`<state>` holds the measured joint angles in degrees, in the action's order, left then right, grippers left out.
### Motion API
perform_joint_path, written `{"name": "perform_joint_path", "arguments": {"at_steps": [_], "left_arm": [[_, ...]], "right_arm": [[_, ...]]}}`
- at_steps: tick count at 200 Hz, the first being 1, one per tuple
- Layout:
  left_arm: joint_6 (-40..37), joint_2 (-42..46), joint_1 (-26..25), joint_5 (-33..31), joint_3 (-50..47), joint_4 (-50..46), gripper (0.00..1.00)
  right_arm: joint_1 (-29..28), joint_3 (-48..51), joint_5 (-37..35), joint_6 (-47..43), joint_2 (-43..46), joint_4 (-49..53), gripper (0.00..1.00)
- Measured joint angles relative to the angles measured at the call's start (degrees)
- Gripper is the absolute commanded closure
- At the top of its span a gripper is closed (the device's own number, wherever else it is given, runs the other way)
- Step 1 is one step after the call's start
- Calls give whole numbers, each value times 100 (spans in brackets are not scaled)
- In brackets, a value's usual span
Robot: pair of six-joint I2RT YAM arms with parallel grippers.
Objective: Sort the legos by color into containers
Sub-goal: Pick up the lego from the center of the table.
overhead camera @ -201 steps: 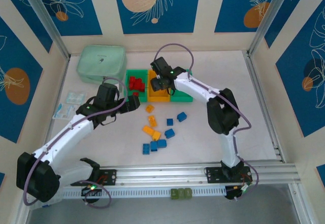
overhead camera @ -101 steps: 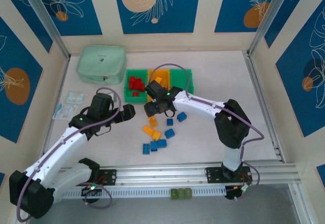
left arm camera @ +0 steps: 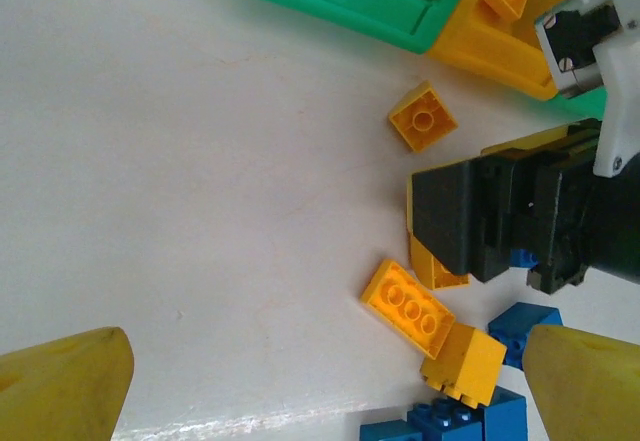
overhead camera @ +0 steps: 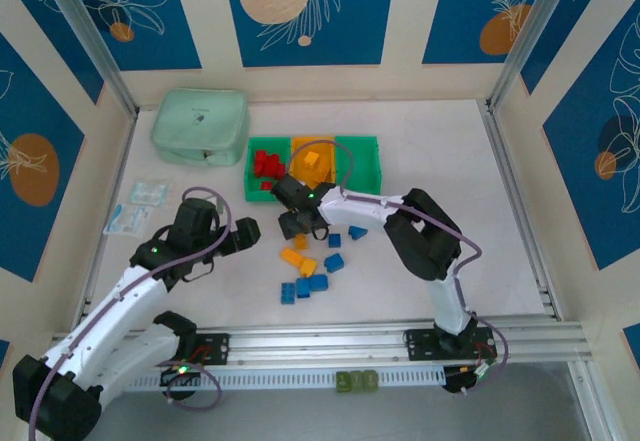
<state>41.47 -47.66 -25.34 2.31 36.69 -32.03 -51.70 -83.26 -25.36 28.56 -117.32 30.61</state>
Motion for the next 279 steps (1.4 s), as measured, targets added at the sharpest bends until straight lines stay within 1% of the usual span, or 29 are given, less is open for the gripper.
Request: {"name": "perform_joint_path", "arguments": {"at_steps": [38, 93, 134, 184, 231, 279], "left_arm": [[74, -4, 0, -46, -74, 15, 1], [48, -120, 7, -109, 4, 4, 1], [44, -173, 11, -109, 138, -17, 1], [2, -201, 11, -109, 186, -28, 1], [-20, -173, 11, -131, 439, -57, 1], [-48, 24, 11, -197, 463, -153, 1]], "right_arm": [[7, -361, -173, -52, -354, -142, 33], [39, -636, -256, -240, -584, -258, 44], [37, -654, -306, -352, -597, -319, 55], [-11, -514, -431, -516, -540, -562, 56], [-85, -208, -450, -612, -210, -623, 57], [-83, -33, -444, -651, 282, -706, 57]]}}
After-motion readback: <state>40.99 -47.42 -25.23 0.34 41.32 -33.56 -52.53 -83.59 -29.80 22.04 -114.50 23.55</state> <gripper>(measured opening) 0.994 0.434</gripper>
